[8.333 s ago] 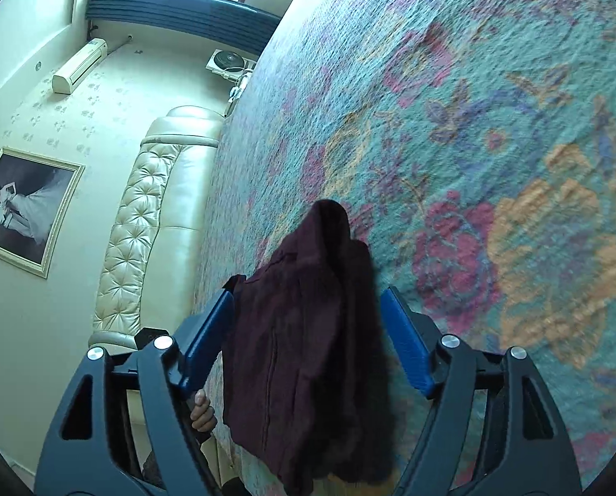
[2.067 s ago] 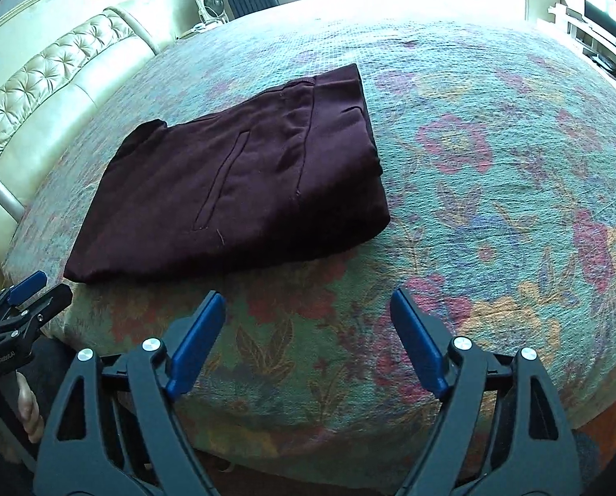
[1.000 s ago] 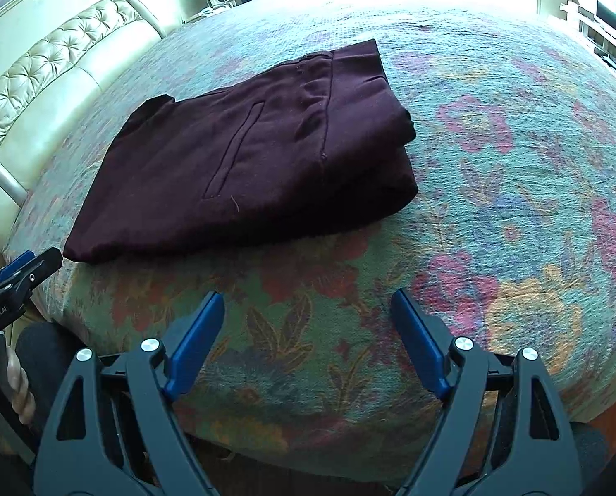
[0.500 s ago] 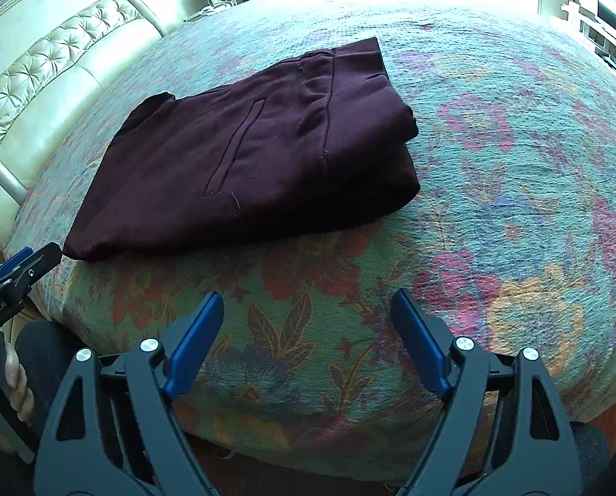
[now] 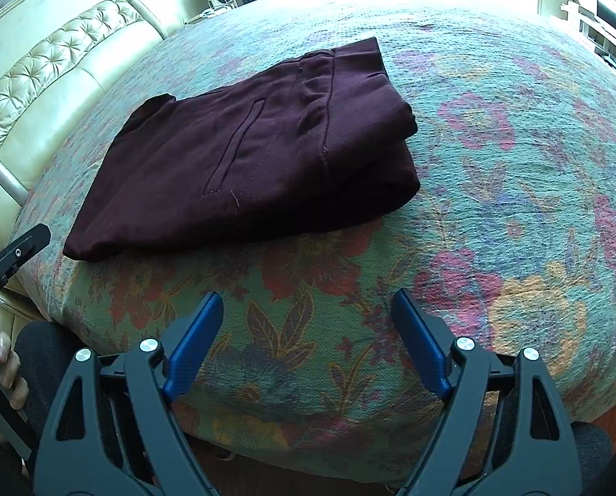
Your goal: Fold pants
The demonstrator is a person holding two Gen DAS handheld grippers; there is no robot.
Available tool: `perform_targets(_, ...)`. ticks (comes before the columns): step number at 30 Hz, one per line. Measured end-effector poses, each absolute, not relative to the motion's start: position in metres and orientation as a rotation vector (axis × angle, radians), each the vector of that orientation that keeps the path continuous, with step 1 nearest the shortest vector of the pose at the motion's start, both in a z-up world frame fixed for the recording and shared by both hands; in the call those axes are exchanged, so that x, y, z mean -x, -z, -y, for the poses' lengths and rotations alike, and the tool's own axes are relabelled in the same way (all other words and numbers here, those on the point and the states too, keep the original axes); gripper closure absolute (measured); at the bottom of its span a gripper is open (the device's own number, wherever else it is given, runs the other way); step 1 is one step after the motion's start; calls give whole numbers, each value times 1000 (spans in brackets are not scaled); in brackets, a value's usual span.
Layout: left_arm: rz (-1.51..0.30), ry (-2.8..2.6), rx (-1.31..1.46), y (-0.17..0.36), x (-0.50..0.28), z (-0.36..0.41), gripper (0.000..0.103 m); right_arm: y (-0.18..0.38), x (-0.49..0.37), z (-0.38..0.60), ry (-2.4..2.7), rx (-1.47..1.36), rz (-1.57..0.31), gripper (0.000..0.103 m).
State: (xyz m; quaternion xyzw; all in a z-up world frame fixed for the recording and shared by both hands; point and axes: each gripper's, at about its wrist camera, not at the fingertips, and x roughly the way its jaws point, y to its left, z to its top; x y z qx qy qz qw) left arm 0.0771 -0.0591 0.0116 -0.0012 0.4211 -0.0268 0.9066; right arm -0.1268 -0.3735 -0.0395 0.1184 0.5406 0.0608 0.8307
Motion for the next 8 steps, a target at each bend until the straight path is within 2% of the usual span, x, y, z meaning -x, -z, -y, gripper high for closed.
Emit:
perform_targets(3,-869,39,-29,-17,-91,51,8,29,124,378,-136,-292,-1149,19)
perform_targets(8,-824,-11,-21,-26,-149,11,8,-18,91,394,-158,-284,-1022,18)
